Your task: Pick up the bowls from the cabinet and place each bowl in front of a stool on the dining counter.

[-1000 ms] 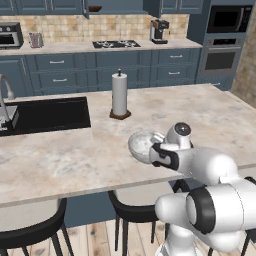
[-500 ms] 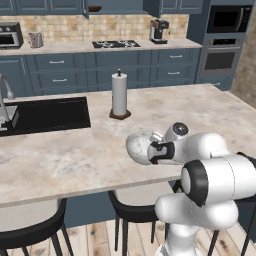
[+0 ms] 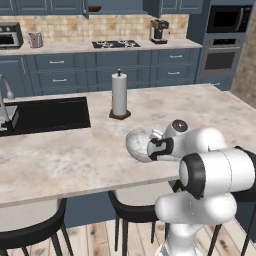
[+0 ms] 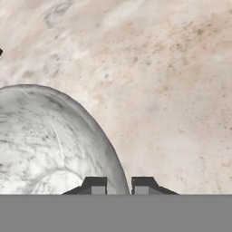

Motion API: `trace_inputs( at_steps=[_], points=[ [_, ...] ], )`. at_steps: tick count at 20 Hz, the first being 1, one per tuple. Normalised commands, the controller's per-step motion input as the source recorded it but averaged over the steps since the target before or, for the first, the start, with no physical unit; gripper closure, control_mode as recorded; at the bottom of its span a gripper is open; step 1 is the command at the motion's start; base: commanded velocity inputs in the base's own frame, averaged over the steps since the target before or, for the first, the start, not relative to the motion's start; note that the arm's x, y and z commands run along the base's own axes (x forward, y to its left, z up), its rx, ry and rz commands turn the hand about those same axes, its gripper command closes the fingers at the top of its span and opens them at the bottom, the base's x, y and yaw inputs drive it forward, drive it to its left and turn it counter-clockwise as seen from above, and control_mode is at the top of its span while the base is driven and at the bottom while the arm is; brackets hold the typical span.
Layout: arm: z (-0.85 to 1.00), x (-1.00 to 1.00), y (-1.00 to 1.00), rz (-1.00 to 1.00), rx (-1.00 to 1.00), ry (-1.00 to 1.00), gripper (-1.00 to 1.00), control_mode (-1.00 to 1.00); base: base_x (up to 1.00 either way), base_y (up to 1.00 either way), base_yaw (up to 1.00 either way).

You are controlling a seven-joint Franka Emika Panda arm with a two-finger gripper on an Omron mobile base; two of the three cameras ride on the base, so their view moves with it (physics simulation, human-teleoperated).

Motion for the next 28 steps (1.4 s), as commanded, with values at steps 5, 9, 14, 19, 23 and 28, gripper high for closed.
trace_inputs(
  at_steps=[5,9,14,19,23,28],
  points=[
    [0.23,-0.25,0.00,0.00,0.00,0.00,-1.00,-1.00,0.00,0.00,0.00],
    [0.41,-0.26,0.00,0.00,0.00,-0.01,-1.00,-1.00,0.00,0.00,0.00],
    [0.68,-0.12,0.00,0.00,0.00,-0.03,-1.00,-1.00,0.00,0.00,0.00],
    [0.75,-0.26,0.00,0.00,0.00,0.00,-1.00,-1.00,0.00,0.00,0.00],
    [0.74,-0.77,0.00,0.05,0.00,0.00,-1.00,-1.00,0.00,0.00,0.00],
    [0.76,-1.00,0.00,0.18,0.00,0.00,-1.00,-1.00,0.00,0.00,0.00]
  ],
)
